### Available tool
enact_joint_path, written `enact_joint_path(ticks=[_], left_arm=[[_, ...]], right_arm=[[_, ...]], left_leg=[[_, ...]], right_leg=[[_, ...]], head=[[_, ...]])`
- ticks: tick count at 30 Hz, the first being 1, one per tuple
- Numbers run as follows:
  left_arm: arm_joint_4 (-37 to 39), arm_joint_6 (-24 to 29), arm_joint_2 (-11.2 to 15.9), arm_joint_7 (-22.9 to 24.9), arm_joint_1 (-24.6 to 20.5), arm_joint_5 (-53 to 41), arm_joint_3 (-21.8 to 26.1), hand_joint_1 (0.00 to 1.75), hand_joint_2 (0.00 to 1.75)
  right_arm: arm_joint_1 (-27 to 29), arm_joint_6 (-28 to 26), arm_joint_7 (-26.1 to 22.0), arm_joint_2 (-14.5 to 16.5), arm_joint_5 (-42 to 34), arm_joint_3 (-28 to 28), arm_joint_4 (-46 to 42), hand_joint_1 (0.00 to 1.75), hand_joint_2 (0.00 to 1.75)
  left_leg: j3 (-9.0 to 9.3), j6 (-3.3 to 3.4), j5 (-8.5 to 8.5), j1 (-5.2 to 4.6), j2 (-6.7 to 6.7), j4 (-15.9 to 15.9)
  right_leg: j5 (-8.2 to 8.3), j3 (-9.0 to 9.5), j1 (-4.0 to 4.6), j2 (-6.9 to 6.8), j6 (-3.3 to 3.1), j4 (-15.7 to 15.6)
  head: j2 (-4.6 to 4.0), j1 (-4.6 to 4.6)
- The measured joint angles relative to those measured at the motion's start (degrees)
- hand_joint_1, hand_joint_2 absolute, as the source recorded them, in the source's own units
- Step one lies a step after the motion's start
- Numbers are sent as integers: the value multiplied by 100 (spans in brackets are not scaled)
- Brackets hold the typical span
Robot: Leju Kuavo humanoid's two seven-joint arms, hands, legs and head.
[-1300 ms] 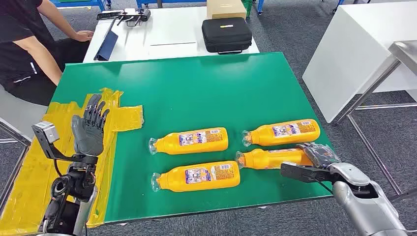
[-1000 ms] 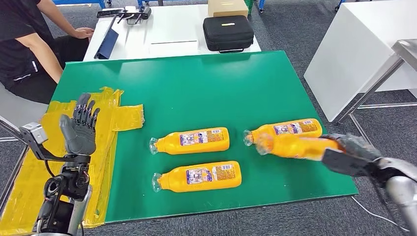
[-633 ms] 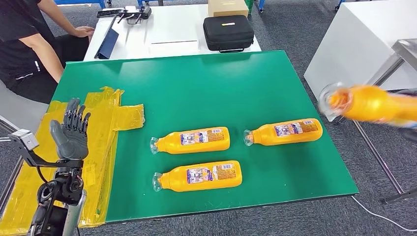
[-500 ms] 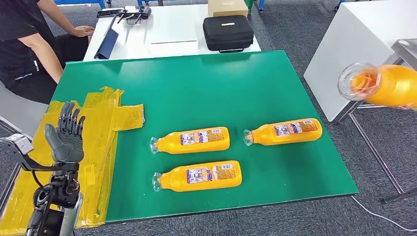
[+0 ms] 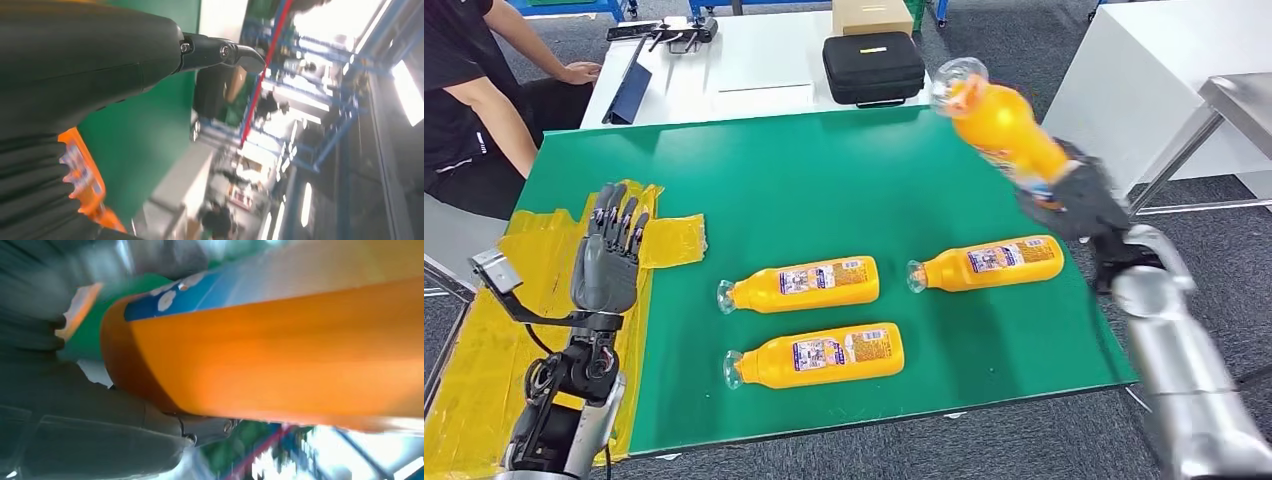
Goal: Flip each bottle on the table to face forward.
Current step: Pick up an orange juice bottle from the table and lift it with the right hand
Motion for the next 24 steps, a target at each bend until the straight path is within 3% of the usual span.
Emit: enact_joint_path(ticks=[2,5,12,19,24], left_arm=[[84,-34,38,-10,-111,315,-227,0,175],[162,-43,183,-54,-178,741,-503,0,175],[259,76,662,-73,-292,1386,-943,0,175],[1014,484,1527,61,-1409,2992,-1904,0,175],[1126,1032,2116,-114,-1924,3838,-2775,0,175]], right_arm=[[-515,-304,55,688,-181,706,687,175,175],[-1057,-494,93,1430,-400,1386,1469,175,175],[-1876,-575,180,2576,-663,2079,2590,175,175],[-2797,-740,479,3819,-1037,2813,3608,175,175],[-3038,-1096,1019,4255,-1895,4039,3803,175,175]], left_leg=[[-18,-17,15,4,-7,1],[-40,-40,34,14,-56,1],[-102,-67,51,32,-94,-4],[-117,-92,71,37,-98,-4],[-118,-94,72,40,-97,-5]], right_leg=[[6,-28,4,-1,-9,18],[2,-54,10,-36,-12,34],[1,-109,19,-73,-17,50],[12,-131,23,-76,-36,61],[12,-133,23,-75,-36,64]], head=[[0,-2],[0,-3],[0,3],[0,2],[0,3]])
